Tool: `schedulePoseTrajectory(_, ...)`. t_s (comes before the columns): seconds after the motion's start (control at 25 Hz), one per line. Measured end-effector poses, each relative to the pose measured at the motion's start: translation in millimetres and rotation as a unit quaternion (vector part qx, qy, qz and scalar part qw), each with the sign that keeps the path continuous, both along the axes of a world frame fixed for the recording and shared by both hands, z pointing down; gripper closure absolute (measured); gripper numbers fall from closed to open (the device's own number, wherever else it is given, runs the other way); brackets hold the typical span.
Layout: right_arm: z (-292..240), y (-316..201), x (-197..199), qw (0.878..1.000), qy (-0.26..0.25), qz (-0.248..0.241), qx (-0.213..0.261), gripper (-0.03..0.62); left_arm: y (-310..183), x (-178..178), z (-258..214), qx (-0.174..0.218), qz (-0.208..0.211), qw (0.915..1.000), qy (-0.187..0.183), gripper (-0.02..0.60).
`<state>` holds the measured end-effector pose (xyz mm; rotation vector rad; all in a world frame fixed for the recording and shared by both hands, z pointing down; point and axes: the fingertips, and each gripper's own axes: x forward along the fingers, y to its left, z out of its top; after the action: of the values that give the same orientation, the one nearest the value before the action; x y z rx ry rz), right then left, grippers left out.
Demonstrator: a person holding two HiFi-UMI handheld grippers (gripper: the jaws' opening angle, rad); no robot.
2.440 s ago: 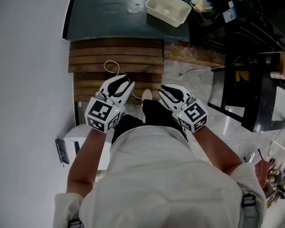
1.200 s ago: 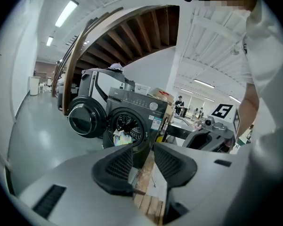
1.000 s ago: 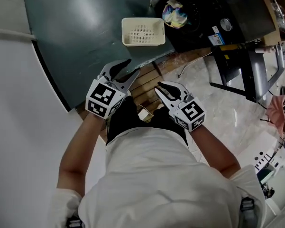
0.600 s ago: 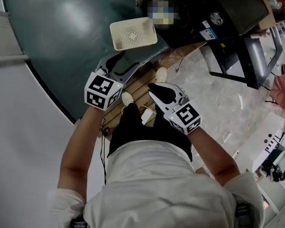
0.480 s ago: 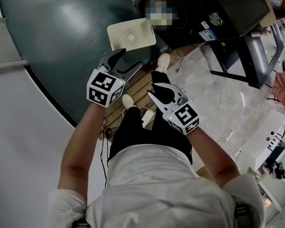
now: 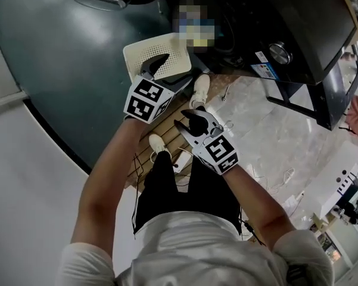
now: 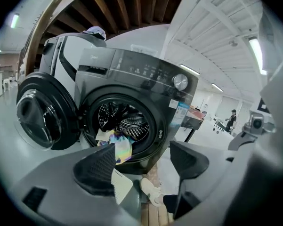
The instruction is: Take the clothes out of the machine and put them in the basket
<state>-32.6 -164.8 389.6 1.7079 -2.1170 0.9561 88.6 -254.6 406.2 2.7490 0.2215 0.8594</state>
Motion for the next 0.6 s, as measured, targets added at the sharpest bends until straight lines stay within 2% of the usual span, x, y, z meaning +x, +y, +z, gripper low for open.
schedulePoseTrajectory(0.32,51.6,-4.2,39.7,0.999,-0.002,-0.019,-0.033,0.484,-16.1,77.3,82.8,0.014,0.022,0.9992,-0.031,0.201)
schedulePoseTrajectory(0.6,79.4,-10.4,80.6,0.999,-0.009,-0.004,-0.049,0.484,-34.9,130.0,147.7,0.031,0.026,0.9973,-0.061,0.178)
